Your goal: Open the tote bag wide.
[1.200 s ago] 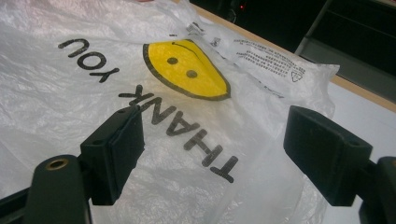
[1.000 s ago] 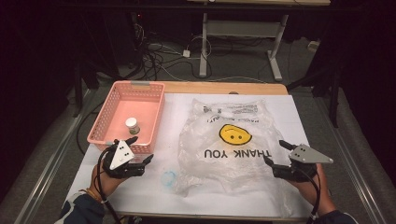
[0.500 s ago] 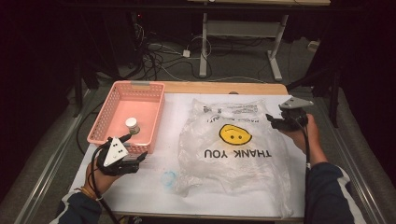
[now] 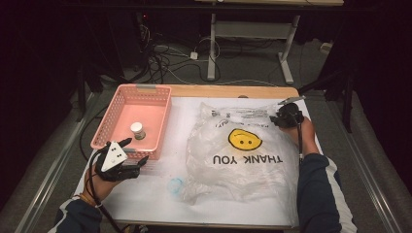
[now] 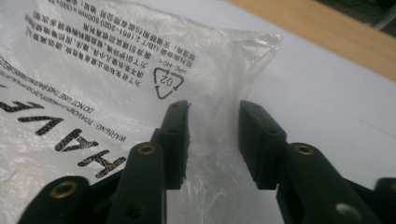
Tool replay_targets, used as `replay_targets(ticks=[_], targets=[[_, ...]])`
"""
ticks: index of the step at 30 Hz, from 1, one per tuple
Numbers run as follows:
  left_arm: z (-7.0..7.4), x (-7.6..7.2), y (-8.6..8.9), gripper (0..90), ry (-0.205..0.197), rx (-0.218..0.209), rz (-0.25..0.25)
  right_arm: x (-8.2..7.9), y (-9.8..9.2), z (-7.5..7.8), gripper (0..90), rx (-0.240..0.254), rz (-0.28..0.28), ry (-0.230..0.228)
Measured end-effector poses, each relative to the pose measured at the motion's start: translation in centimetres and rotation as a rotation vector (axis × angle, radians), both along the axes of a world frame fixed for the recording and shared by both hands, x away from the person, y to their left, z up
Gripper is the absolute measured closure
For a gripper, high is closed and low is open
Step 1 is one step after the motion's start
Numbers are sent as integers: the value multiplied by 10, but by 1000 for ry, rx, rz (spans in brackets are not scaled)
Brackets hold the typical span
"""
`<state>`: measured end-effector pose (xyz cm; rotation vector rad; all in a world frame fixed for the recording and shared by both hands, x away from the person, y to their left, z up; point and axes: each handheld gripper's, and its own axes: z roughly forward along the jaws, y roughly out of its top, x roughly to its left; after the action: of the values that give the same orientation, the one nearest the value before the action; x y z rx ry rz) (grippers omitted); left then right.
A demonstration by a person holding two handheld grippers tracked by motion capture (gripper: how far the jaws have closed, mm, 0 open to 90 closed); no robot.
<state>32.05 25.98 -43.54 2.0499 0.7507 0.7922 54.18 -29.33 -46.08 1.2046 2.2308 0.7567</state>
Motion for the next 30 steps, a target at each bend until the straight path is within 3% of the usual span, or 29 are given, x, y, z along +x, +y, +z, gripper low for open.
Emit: replay_targets(ticks=[4,6,9,13,14,15,16,17,18,19,21,23,26,29,30], targets=[[2,-2,0,200,0,-4,5,5,6,-3,875,10,24,23],[4,-2,-1,201,-5,3,6,7,10,1,900,8,45,16],[6,-1,0,201,-22,-7,0,9,13,7,900,19,22,-17],[8,-3,4,201,-31,-25,-5,12,0,12,900,82,-114,-65],[8,-3,4,201,-31,-25,-5,12,0,12,900,82,-114,-65],[9,-4,5,201,-34,-27,-7,12,-8,11,900,80,-199,-71],[9,-4,5,201,-35,-31,-10,12,-8,11,900,80,-199,-71],[9,-4,5,201,-35,-33,-14,10,-18,10,900,91,-277,-67],[9,-4,5,201,-35,-32,-16,10,-18,10,900,91,-277,-67],[9,-3,5,201,-36,-35,-19,6,-30,8,900,120,-364,-49],[8,-4,3,201,-20,-36,-25,2,-42,7,900,144,-403,-26],[8,-5,1,201,-21,-27,-35,-3,-50,8,900,155,-390,9],[7,-7,-2,201,-20,-17,-42,-10,-56,10,900,163,-383,15],[6,-7,-4,201,-16,-17,-43,-21,-61,13,900,139,-355,23],[6,-8,-4,201,-16,-12,-43,-29,-63,13,900,115,-345,0]])
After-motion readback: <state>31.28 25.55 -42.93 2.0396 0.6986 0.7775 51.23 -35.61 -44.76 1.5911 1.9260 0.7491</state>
